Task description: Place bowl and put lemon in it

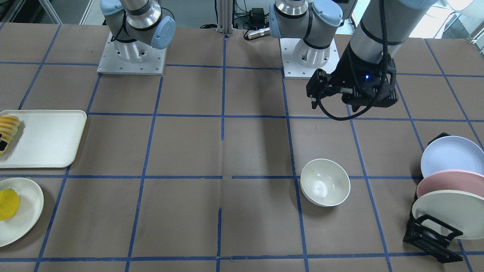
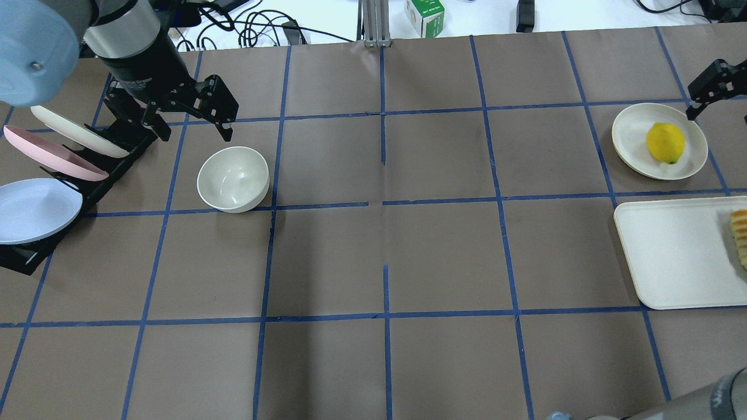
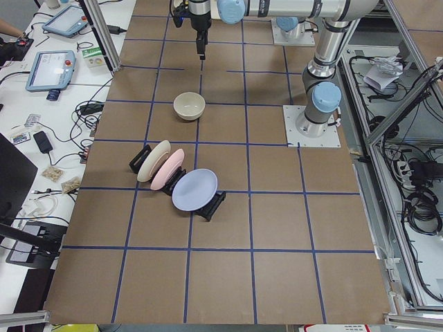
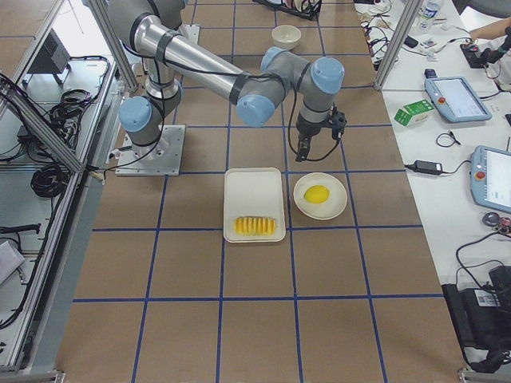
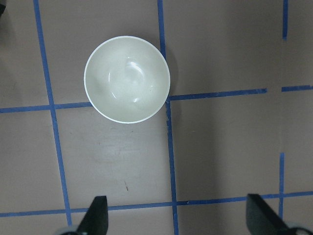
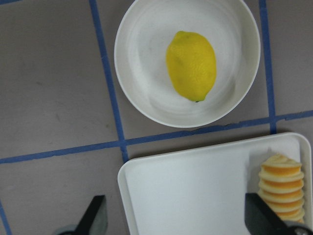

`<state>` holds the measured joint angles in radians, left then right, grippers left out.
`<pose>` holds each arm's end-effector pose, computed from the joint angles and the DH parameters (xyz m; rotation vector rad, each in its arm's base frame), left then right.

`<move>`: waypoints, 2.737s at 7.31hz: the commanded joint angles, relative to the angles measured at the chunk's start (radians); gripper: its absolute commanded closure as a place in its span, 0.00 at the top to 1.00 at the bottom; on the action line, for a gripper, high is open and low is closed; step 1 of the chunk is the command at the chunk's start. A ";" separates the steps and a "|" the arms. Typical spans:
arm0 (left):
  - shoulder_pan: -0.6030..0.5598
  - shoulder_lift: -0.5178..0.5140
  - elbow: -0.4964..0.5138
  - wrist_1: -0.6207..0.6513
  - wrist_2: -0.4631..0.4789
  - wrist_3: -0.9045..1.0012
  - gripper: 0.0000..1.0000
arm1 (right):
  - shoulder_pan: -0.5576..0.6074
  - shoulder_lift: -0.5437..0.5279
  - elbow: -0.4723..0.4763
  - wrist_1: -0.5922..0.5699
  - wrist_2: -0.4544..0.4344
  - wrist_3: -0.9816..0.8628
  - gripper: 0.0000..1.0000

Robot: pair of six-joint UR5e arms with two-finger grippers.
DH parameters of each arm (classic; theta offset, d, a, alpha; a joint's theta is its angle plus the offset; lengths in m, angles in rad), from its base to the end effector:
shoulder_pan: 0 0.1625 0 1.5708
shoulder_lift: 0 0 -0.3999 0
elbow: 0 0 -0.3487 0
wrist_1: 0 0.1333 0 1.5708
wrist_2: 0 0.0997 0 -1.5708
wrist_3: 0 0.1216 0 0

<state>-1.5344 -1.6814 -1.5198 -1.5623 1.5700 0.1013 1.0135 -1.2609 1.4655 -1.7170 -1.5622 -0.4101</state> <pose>-0.1156 -0.4901 0.4126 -0.1017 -3.1346 -0.0799 -0.1799 -0.5428 0.3453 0.2288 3.0975 0.0741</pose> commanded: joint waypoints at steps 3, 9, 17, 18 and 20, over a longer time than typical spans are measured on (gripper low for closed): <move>0.158 -0.226 -0.198 0.419 -0.001 0.072 1.00 | -0.052 0.107 -0.001 -0.154 0.017 -0.099 1.00; 0.183 -0.359 -0.206 0.518 -0.002 0.083 0.00 | -0.044 0.271 0.013 -0.352 0.134 -0.095 1.00; 0.188 -0.350 -0.206 0.518 0.004 0.087 0.00 | -0.030 0.310 0.013 -0.352 0.136 -0.072 0.50; 0.188 -0.336 -0.207 0.518 0.002 0.086 0.00 | -0.030 0.308 0.007 -0.352 0.134 -0.075 0.33; 0.133 -0.273 -0.201 0.472 -0.074 0.034 0.00 | -0.013 0.292 -0.004 -0.346 0.122 -0.075 0.06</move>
<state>-1.3701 -1.9914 -1.7200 -1.0654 1.5490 0.1686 0.9878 -0.9576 1.4696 -2.0687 -1.4307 -0.4844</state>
